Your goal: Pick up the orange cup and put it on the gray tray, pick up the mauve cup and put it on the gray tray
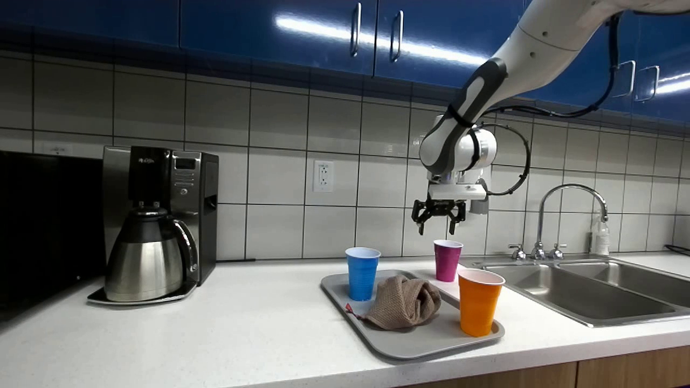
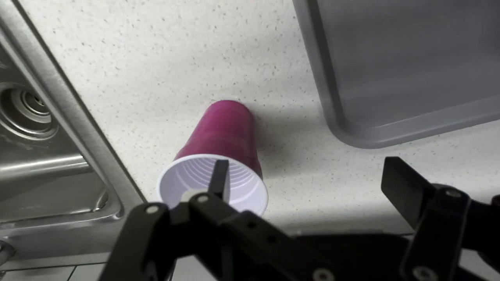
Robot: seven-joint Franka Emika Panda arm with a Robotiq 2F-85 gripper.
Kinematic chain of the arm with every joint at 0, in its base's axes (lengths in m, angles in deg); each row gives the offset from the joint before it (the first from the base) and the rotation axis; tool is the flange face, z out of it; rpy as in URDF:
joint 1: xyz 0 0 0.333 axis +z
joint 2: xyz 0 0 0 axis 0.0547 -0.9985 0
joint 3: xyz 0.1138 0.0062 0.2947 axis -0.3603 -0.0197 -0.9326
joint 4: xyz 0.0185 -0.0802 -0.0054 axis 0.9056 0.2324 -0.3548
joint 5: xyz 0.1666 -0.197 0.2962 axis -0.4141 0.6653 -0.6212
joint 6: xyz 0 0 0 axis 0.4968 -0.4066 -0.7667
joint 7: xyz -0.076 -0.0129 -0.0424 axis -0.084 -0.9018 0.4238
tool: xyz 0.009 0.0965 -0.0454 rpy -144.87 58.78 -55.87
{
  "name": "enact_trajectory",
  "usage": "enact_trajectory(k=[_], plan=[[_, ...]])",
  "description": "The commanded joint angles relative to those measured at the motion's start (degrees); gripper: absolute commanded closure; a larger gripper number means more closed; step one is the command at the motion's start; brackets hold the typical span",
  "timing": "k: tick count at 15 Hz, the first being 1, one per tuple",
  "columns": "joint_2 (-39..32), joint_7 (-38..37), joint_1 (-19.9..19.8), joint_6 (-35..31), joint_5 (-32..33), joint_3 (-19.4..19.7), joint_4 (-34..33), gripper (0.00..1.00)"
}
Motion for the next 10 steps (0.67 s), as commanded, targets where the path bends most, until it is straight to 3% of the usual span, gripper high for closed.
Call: enact_trajectory(k=[1, 10], plan=[[-6.16, -4.25, 1.72, 0.88, 1.58, 2.46, -7.75, 0.00], [-15.24, -6.47, 3.13, 1.32, 0.10, 5.04, -17.75, 0.00]])
